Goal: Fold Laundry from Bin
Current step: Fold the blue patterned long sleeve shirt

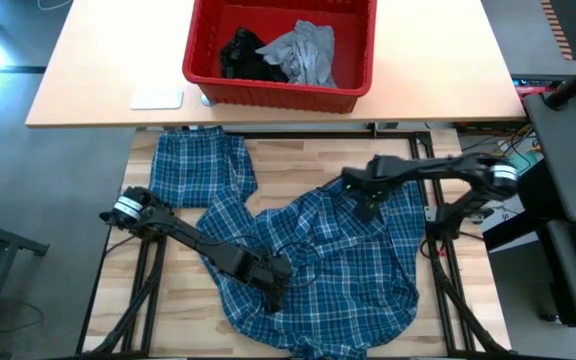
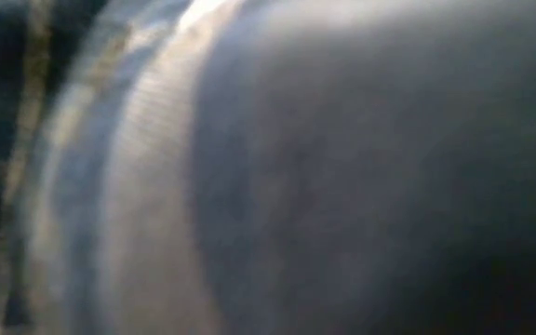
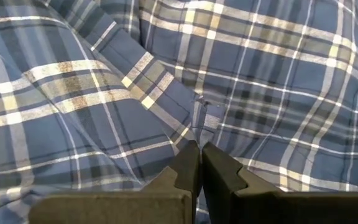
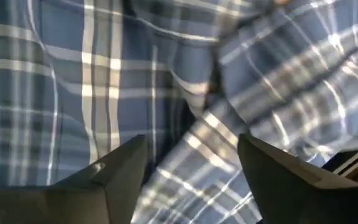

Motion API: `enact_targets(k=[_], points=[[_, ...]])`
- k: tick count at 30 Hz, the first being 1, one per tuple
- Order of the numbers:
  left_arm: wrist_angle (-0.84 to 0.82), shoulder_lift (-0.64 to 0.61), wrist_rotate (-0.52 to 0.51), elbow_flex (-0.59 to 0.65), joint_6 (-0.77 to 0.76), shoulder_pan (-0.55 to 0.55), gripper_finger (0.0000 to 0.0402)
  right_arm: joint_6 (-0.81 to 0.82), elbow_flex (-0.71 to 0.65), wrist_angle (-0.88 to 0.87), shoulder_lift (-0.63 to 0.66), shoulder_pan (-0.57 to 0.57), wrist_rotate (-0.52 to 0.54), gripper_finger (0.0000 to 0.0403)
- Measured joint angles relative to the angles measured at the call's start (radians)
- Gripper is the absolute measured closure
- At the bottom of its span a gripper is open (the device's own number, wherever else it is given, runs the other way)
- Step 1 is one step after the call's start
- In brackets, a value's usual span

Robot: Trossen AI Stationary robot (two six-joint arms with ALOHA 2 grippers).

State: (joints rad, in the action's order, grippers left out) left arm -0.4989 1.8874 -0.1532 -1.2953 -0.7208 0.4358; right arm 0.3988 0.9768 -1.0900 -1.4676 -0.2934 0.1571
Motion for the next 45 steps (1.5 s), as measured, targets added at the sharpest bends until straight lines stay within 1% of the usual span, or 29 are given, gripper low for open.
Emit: enact_targets(k=[3,5,7,9,11,14,17,19,22,26,30,32,35,37,38,40,42,43,45], points=[[-0.003,0.0,0.0,0.0,-0.006,-0.004,0.0402,0.008,0.017,-0.001,-0.101,0.007,0.07,0.0136],[-0.006,0.0,0.0,0.0,-0.006,-0.005,0.0402,0.024,0.02,-0.011,-0.153,-0.002,0.084,0.0141],[-0.006,0.0,0.0,0.0,-0.006,-0.006,0.0402,0.03,0.023,-0.033,-0.193,-0.006,0.096,0.016],[-0.009,0.0,-0.001,0.0,-0.006,-0.006,0.0402,0.045,0.025,-0.093,-0.216,-0.006,0.152,0.0189],[-0.018,0.0,-0.001,0.0,-0.006,-0.006,0.0402,0.064,0.026,-0.164,-0.22,-0.006,0.225,0.0227],[-0.027,0.0,0.006,0.0,-0.006,-0.006,0.0402,0.116,0.026,-0.256,-0.177,-0.006,0.286,0.0297],[-0.04,0.0,0.024,0.0,-0.006,-0.005,0.0402,0.176,0.017,-0.309,-0.075,-0.006,0.288,0.0372],[-0.053,0.0,0.052,0.001,-0.006,-0.003,0.0402,0.234,0.011,-0.334,0.015,0.005,0.258,0.0384],[-0.071,0.0,0.088,0.002,-0.006,-0.001,0.0402,0.284,-0.001,-0.334,0.177,0.054,0.159,0.039],[-0.079,0.0,0.105,0.009,0.002,0.002,0.0402,0.374,-0.038,-0.251,0.402,0.188,-0.003,0.0391],[-0.089,0.0,0.112,0.01,0.026,0.002,0.0402,0.562,-0.128,-0.091,0.582,0.38,-0.104,0.0369],[-0.101,0.0,0.113,0.01,0.041,0.002,0.0402,0.652,-0.19,-0.038,0.627,0.487,-0.106,0.0348],[-0.126,0.0,0.114,0.01,0.055,0.001,0.0402,0.743,-0.264,-0.027,0.635,0.637,-0.104,0.031],[-0.153,0.0,0.113,0.01,0.058,-0.001,0.0402,0.779,-0.281,-0.033,0.622,0.707,-0.057,0.0286],[-0.164,0.0,0.114,0.01,0.058,-0.002,0.0402,0.798,-0.275,-0.016,0.614,0.722,-0.009,0.0275],[-0.179,0.0,0.113,0.01,0.059,-0.002,0.0402,0.809,-0.242,0.063,0.593,0.715,0.126,0.0257],[-0.177,0.0,0.114,0.01,0.065,-0.002,0.0402,0.737,-0.212,0.16,0.565,0.659,0.205,0.0244],[-0.173,0.0,0.114,0.01,0.069,-0.004,0.0402,0.682,-0.203,0.197,0.545,0.605,0.203,0.0239],[-0.165,0.0,0.114,0.01,0.075,-0.007,0.0402,0.57,-0.193,0.255,0.497,0.465,0.134,0.0228]])
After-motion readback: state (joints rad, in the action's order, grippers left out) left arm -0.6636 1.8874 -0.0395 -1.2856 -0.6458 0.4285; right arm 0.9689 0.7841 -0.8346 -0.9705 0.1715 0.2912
